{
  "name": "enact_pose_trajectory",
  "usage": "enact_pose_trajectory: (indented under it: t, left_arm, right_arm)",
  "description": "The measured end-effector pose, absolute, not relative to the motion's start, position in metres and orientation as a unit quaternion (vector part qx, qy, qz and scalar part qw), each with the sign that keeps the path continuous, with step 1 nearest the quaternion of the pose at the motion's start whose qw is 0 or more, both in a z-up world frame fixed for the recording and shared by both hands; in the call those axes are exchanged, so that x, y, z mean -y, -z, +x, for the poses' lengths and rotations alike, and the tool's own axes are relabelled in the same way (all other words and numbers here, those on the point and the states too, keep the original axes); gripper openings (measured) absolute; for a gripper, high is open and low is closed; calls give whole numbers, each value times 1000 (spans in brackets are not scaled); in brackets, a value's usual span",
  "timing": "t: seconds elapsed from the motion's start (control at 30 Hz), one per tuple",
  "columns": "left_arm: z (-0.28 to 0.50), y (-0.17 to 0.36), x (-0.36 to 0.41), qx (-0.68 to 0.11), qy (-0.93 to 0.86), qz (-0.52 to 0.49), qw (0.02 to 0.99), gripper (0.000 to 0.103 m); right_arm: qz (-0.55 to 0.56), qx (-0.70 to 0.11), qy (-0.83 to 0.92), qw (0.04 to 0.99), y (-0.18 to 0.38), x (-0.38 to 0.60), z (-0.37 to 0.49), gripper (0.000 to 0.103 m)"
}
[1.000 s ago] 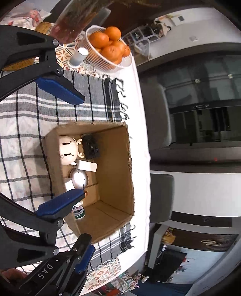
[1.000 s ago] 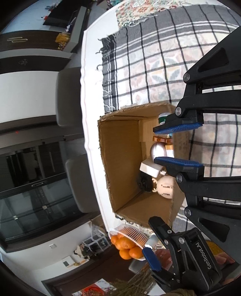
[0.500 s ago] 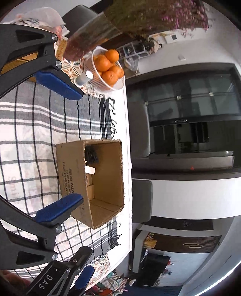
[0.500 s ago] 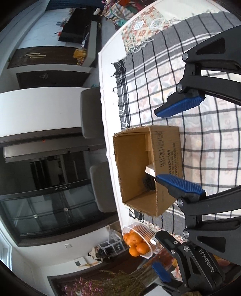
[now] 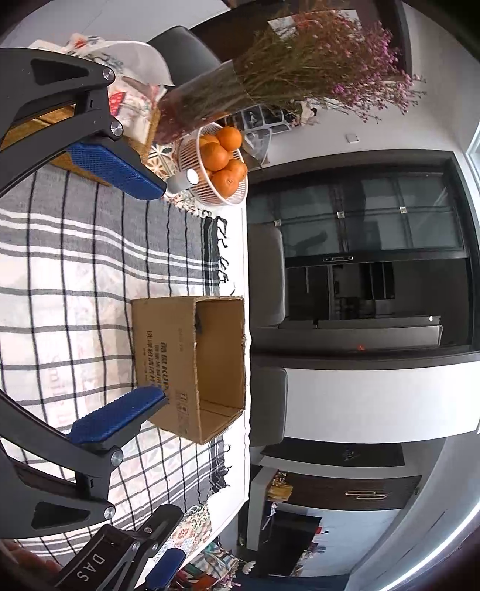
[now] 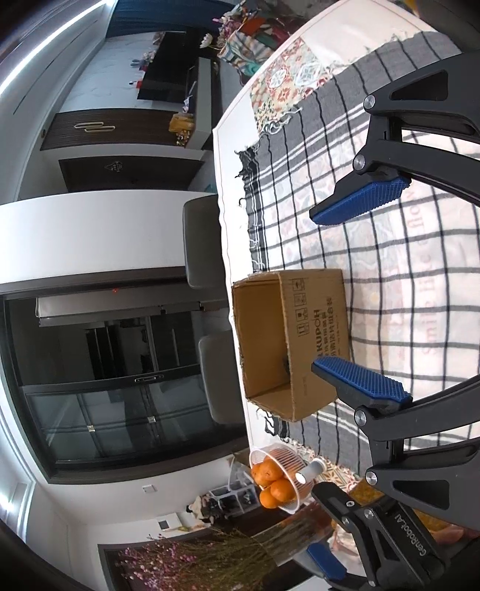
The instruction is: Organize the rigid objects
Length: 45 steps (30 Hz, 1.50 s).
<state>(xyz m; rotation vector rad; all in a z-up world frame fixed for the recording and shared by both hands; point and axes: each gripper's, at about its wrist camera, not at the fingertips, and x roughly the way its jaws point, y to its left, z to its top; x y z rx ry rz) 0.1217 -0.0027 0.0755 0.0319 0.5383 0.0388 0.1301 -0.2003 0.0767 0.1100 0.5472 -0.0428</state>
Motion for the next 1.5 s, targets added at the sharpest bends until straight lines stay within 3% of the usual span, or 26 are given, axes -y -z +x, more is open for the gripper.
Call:
enact_pose_trajectory:
  t: [1.5]
  left_arm:
    - [57,-75,4,-202,-17,8,979,103]
  right_arm:
    - [53,-235,33,970,-78,206,63,75]
